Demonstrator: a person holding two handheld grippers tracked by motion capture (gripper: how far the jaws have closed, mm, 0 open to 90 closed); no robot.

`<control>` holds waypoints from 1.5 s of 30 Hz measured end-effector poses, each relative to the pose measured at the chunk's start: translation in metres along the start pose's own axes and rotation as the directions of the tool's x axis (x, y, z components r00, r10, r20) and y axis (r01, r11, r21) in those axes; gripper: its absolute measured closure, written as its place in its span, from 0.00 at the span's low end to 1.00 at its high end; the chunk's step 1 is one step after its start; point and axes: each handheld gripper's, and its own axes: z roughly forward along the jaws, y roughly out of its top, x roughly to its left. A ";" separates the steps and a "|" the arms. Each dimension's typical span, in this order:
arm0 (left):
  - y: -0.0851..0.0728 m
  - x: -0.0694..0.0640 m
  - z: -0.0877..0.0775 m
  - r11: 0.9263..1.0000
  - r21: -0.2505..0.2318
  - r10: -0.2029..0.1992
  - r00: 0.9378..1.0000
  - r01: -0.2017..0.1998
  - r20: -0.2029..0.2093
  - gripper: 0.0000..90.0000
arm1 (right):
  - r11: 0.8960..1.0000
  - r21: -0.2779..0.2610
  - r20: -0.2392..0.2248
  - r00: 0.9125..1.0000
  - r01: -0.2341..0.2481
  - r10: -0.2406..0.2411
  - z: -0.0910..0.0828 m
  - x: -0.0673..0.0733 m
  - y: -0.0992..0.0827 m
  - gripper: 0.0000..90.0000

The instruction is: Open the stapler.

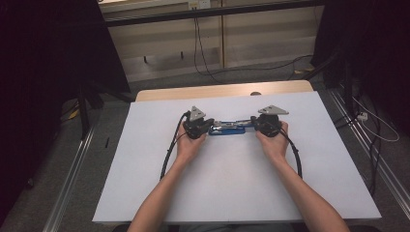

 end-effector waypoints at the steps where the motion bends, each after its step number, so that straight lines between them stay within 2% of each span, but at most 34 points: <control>1: 0.000 0.000 0.000 1.000 0.002 -0.001 1.000 0.001 -0.002 1.00 | 1.000 0.000 -0.001 1.000 -0.004 0.004 0.000 0.000 0.000 1.00; 6: 0.000 -0.001 0.000 1.000 0.002 0.003 1.000 -0.003 -0.004 1.00 | 1.000 0.001 -0.001 1.000 -0.004 0.004 0.000 -0.001 0.001 1.00; 10: 0.001 -0.003 0.000 1.000 0.006 0.011 1.000 -0.011 -0.021 1.00 | 1.000 0.002 -0.001 1.000 -0.008 0.008 -0.001 -0.003 0.001 1.00; 18: 0.003 -0.004 -0.002 1.000 -0.023 0.011 1.000 -0.011 -0.020 1.00 | 1.000 0.001 0.000 1.000 -0.010 0.010 -0.003 -0.008 0.003 1.00; 24: 0.004 -0.004 -0.002 1.000 -0.024 0.005 1.000 -0.005 -0.016 1.00 | 1.000 -0.001 -0.008 1.000 -0.011 0.011 -0.003 -0.007 0.004 1.00; 33: 0.004 -0.002 -0.004 0.999 -0.040 -0.017 1.000 0.017 0.012 0.99 | 0.999 -0.036 -0.064 0.998 -0.019 0.016 -0.007 -0.009 0.006 1.00; 36: 0.005 0.000 -0.007 0.998 -0.048 -0.033 0.999 0.034 0.011 0.93 | 0.999 -0.044 -0.078 0.997 -0.020 0.017 -0.008 -0.010 0.007 0.93; 39: 0.006 0.002 -0.010 0.998 -0.053 -0.032 0.999 0.032 0.009 0.89 | 0.999 -0.046 -0.083 0.996 -0.021 0.017 -0.009 -0.011 0.007 0.85; 42: 0.006 0.003 -0.011 0.997 -0.067 -0.028 0.999 0.030 0.032 0.87 | 0.998 -0.056 -0.081 0.997 -0.022 0.018 -0.011 -0.012 0.008 0.78; 43: 0.006 0.002 -0.011 0.998 -0.063 -0.023 0.999 0.025 0.024 0.84 | 0.998 -0.059 -0.081 0.996 -0.025 0.020 -0.011 -0.012 0.008 0.73; 45: 0.008 -0.001 -0.012 0.998 -0.065 -0.002 1.000 0.003 0.006 0.73 | 0.998 -0.062 -0.078 0.997 -0.023 0.018 -0.011 -0.011 0.009 0.65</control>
